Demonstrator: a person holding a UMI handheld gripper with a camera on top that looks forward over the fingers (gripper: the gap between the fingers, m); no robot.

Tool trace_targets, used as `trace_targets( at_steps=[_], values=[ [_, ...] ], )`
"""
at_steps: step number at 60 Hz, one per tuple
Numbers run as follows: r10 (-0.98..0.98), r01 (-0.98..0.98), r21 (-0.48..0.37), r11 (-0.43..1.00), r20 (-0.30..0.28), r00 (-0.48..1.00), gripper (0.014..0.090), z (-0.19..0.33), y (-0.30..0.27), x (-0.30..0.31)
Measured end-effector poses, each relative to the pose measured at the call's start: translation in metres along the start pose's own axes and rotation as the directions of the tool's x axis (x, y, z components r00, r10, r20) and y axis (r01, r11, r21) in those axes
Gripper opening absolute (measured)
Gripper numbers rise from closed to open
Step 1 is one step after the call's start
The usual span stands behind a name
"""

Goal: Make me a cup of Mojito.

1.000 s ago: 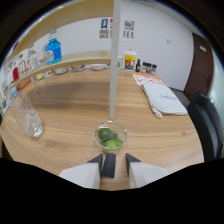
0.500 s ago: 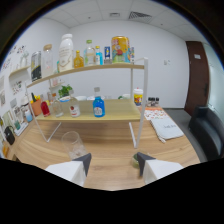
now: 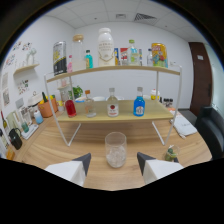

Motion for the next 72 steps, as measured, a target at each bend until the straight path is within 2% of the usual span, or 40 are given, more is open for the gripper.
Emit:
trace_targets(
  at_steps=[14,29,41,45,52,72],
  values=[
    [0.003,-0.002,0.070,0.998,-0.014,1.000,0.0864,0.056,-0.087,-0.007],
    [-0.018,0.019,0.041,0.999,-0.039,0.999,0.0823,0.127,-0.126,-0.002],
    [-0.037,0.035,-0.027,0.999,-0.052,0.998,0.0651,0.165,-0.115,0.002],
    [-0.041,0.039,-0.050,0.998,-0.051,0.998,0.0528,0.173,-0.107,0.003],
    [-0.014,0.012,-0.061,0.998,-0.031,0.999,0.0367,0.178,-0.101,0.000],
    [-0.015,0.014,-0.030,0.999,-0.020,1.000,0.0350,0.168,-0.108,0.000]
  ],
)
